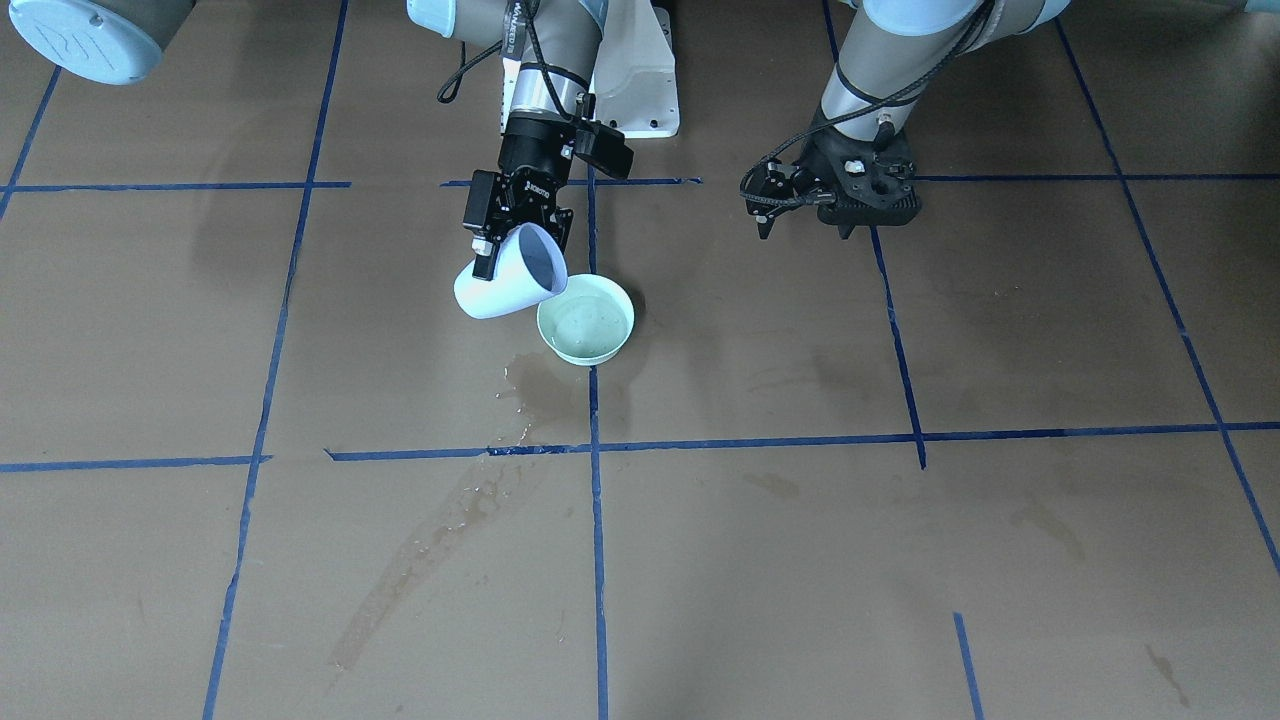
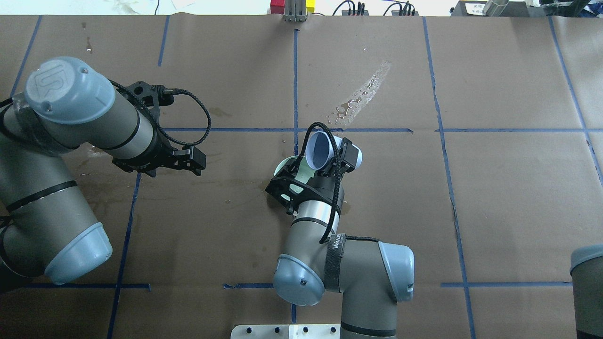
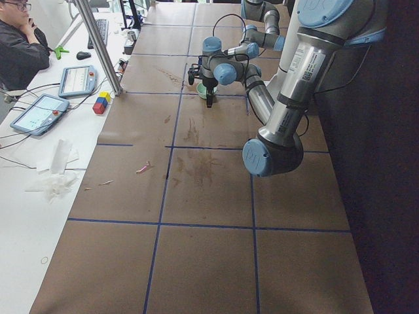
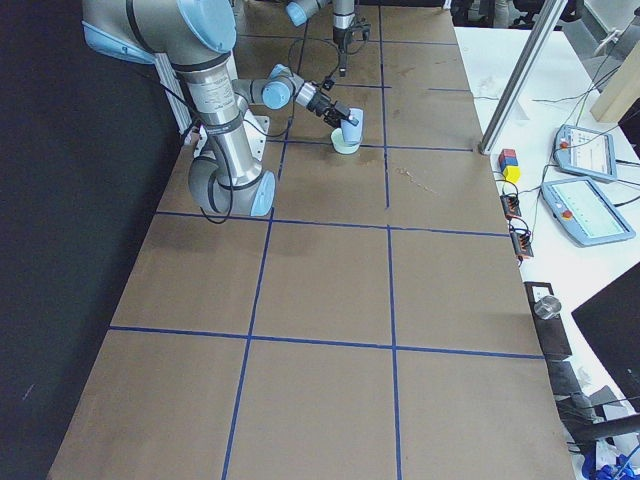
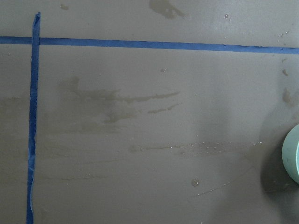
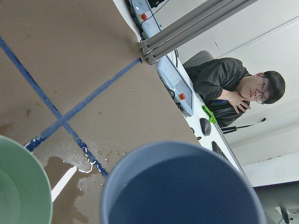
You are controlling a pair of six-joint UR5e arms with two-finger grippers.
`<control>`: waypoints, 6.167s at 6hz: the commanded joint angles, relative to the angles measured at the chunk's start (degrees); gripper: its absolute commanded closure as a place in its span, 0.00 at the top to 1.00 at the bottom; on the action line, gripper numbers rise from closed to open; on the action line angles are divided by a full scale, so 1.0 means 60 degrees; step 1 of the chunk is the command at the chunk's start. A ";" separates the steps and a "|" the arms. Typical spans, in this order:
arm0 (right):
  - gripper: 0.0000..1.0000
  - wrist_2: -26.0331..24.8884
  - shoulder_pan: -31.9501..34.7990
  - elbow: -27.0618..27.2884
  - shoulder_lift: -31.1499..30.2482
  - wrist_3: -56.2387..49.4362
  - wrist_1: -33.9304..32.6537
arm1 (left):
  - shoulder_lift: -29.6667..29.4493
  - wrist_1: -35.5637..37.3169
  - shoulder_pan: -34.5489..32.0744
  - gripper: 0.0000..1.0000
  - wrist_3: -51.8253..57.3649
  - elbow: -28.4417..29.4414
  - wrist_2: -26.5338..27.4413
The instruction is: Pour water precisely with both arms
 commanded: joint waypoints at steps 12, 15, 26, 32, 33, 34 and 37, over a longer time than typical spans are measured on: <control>0.00 0.1211 0.0534 0.2824 -0.5636 0.2834 0.8244 | 0.0044 0.0014 0.0000 1.00 0.0000 -0.0008 0.0000; 0.01 0.1475 0.0988 0.2473 -0.7371 0.2906 0.9363 | 0.0029 0.0014 0.0000 1.00 0.0000 -0.0008 0.0000; 0.05 0.2632 0.2249 -0.1762 -0.8972 0.2555 1.5662 | 0.0015 0.0014 0.0015 1.00 -0.0015 -0.0008 0.0015; 1.00 0.2662 0.2235 -0.1747 -0.8928 0.2541 1.5676 | 0.0029 0.0014 0.0014 1.00 -0.0015 -0.0008 0.0015; 1.00 0.2662 0.2235 -0.1747 -0.8928 0.2541 1.5676 | 0.0029 0.0014 0.0000 1.00 -0.0015 -0.0008 0.0015; 1.00 0.2662 0.2235 -0.1747 -0.8928 0.2541 1.5676 | 0.0029 0.0014 0.0000 1.00 -0.0015 -0.0008 0.0015; 1.00 0.2458 0.2249 -0.1675 -0.9001 0.2657 1.5735 | 0.0044 0.0014 0.0000 1.00 -0.0015 -0.0008 0.0015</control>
